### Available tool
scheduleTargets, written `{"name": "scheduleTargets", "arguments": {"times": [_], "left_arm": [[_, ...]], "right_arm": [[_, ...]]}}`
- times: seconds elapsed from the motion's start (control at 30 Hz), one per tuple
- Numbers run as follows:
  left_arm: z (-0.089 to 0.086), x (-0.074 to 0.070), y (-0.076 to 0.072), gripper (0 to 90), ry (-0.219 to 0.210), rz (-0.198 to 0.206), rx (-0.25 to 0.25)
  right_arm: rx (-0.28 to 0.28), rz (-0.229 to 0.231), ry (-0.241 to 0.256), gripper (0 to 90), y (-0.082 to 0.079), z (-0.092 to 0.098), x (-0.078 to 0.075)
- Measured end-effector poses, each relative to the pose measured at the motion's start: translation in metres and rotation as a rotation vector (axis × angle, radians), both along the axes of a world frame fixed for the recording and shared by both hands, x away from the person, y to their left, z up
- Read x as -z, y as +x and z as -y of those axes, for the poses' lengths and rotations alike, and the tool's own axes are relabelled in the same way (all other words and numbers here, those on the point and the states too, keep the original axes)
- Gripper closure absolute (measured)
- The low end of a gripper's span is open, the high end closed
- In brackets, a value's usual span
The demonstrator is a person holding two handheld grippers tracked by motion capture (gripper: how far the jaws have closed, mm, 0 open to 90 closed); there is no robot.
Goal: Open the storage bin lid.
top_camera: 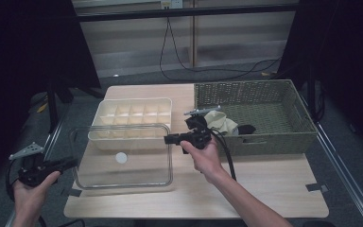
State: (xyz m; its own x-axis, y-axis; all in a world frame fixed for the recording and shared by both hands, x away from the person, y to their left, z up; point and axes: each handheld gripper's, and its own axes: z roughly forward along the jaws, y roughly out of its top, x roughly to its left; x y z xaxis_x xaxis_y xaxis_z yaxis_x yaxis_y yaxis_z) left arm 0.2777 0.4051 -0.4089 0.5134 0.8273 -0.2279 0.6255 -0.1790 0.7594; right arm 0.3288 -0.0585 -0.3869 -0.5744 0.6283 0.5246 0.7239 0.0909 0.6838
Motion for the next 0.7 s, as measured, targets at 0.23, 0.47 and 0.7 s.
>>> {"name": "scheduleTargets", "arguments": {"times": [0.23,0.47,0.7], "left_arm": [[-0.002,0.007,-0.009,74.3,-0.003,-0.021,-0.002],[-0.003,0.022,-0.009,73.9,-0.01,-0.057,-0.01],[-0.005,0.031,-0.006,73.3,-0.03,-0.077,-0.013]], "right_arm": [[-0.01,-0.012,-0.001,77.4,-0.01,-0.002,0.007],[-0.01,-0.036,-0.014,77.3,-0.013,-0.004,0.02],[-0.003,-0.059,-0.02,77.1,-0.011,-0.007,0.034]]}}
